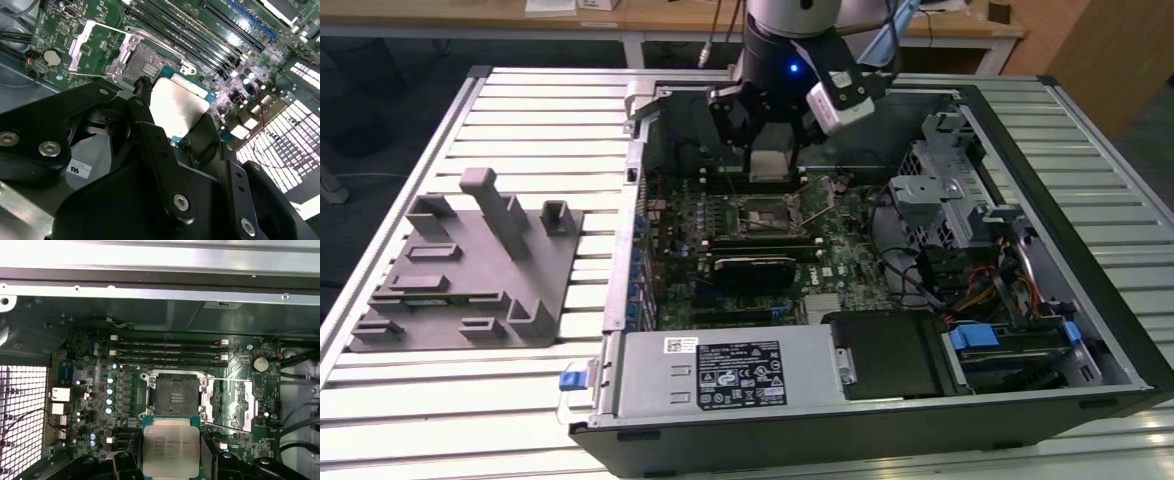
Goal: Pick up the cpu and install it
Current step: 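Pick up the cpu and move it towards the insertion slot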
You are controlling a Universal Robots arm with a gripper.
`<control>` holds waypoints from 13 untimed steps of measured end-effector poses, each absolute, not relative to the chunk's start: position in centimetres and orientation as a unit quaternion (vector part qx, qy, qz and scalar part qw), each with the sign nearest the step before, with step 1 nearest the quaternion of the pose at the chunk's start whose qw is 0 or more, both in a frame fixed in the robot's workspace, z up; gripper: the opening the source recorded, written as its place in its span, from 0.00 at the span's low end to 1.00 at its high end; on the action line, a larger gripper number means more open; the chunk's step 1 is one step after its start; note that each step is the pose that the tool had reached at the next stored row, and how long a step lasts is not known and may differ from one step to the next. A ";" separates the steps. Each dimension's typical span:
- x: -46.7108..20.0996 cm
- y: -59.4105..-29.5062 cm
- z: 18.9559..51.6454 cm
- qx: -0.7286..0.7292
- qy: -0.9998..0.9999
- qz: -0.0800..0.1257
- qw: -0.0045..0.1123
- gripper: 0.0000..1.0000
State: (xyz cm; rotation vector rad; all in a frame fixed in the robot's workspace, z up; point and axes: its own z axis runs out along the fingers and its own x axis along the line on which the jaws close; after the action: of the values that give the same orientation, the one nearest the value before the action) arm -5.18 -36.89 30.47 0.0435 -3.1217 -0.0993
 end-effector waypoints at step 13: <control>-4.8 -36.1 28.1 0.019 -0.999 -0.032 0.009 0.55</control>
State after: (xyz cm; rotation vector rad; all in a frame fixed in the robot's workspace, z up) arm -4.84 -36.15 28.10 0.0585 -3.1219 -0.0991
